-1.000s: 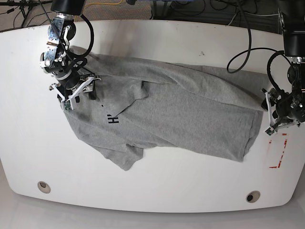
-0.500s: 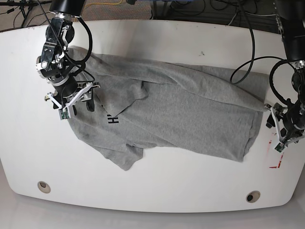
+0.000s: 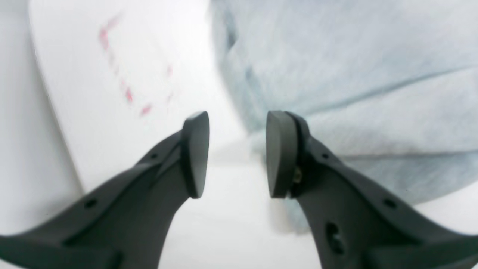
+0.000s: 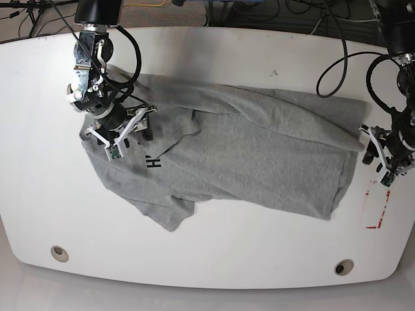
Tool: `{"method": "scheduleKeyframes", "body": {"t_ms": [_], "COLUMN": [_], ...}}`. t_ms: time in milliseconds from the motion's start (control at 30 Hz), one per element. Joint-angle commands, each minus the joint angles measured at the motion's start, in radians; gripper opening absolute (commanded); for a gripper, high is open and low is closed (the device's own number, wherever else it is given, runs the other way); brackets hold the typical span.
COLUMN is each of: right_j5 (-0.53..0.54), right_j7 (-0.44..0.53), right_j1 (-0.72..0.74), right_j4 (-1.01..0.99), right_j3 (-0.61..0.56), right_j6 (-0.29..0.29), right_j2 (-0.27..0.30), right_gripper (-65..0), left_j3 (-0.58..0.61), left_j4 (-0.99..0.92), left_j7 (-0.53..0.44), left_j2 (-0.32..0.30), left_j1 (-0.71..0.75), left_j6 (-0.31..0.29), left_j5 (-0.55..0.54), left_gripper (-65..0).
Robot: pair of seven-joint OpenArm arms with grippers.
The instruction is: Fold the T-shirt properly
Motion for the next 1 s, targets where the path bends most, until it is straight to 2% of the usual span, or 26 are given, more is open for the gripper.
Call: {"method": "scheduleKeyframes", "body": {"t_ms": [0,133,300,800,900,967], "right_j5": [0.008,0.008,0.008,0.008,0.008,0.008], "right_j7": [0.029,0.058,0.077,0.081,0.081,0.081], "right_j1": [0.022,0.038,0.044,0.096,0.101,0.101], "right_j4": [-0.025,-0.047,-0.062,-0.151,-0.154,-0.154], "right_j3": [-0.018,-0.034,-0.064,-0.064,-0.064,-0.064], "right_j6": [-0.002,-0.002,-0.002,0.003,0.003,0.003], "right_j2": [0.011,0.011,0.017,0.018,0.018,0.018], "right_gripper": [-22.0,-17.6,-17.6,-18.2,-24.6,-32.0], "left_j3": [-0.005,-0.031,-0.076,-0.076,-0.074,-0.074], "left_j4": [0.017,0.017,0.017,0.015,0.014,0.015], "left_j7": [-0.030,-0.030,-0.030,-0.030,-0.030,-0.030], "left_j2": [-0.018,-0.018,-0.018,-0.018,-0.018,-0.018], "left_j1": [-0.020,-0.002,0.032,0.046,0.051,0.055], "left_j6": [0.001,0.001,0.001,0.001,0.001,0.001], "left_j5": [-0.018,-0.018,-0.020,-0.017,-0.017,-0.017], "left_gripper": [-43.2,-43.2,-43.2,-43.2,-43.2,-43.2]}}
